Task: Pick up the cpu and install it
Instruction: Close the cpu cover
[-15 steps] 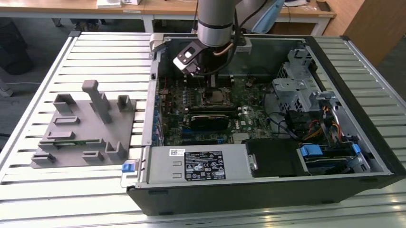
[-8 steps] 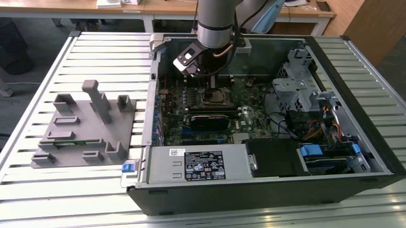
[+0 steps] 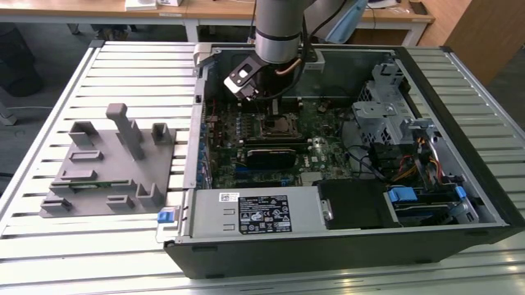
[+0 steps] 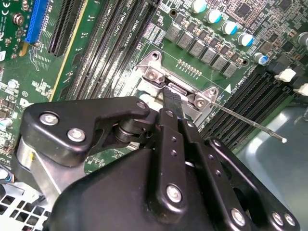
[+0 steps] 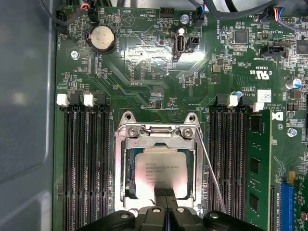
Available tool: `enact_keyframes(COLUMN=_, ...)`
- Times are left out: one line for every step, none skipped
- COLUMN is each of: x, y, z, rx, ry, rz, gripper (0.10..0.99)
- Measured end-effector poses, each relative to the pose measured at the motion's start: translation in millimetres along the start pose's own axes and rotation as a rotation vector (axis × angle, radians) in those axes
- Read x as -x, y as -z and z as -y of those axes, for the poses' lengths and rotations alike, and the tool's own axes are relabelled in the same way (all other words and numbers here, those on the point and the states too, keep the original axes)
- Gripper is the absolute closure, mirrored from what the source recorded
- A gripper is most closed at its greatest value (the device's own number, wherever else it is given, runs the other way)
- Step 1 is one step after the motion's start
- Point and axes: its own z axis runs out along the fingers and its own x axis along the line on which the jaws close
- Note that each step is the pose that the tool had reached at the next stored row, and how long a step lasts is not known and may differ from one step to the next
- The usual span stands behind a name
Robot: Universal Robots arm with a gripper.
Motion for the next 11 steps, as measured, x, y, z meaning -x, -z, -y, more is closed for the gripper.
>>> enact_keyframes(x=0.0, y=-0.3, z=0.0, rx=0.0, ry=0.0, rz=0.0001, gripper=0.98)
enact_keyframes(x=0.0, y=-0.6, z=0.0, rx=0.0, ry=0.0, rz=0.0001, gripper=0.98)
enact_keyframes(x=0.0, y=-0.7, z=0.0, rx=0.0, ry=0.0, rz=0.0002, gripper=0.98)
enact_keyframes(x=0.0, y=-0.7, z=-0.3, rx=0.0, ry=0.0, rz=0.0002, gripper=0.98)
enact_keyframes(x=0.0, y=-0.8, z=-0.7, rx=0.0, ry=0.0, rz=0.0, gripper=0.98)
enact_keyframes(x=0.0, y=-0.8, z=-1.5, rx=0.0, ry=0.0, rz=-0.0001, gripper=0.98)
enact_keyframes(x=-0.1, y=-1.0, z=-2.5, rx=0.001, ry=0.0, rz=-0.0007, gripper=0.98)
enact_keyframes(x=-0.1, y=-0.9, z=-3.5, rx=0.0, ry=0.0, rz=-0.0004, gripper=0.98)
enact_keyframes(x=-0.1, y=-0.9, z=-4.4, rx=0.0, ry=0.0, rz=-0.0003, gripper=0.98)
enact_keyframes(x=-0.1, y=-0.8, z=-4.9, rx=0.0, ry=0.0, rz=-0.0004, gripper=0.98)
enact_keyframes(x=-0.1, y=-0.3, z=-5.1, rx=0.001, ry=0.0, rz=-0.0009, gripper=0.98)
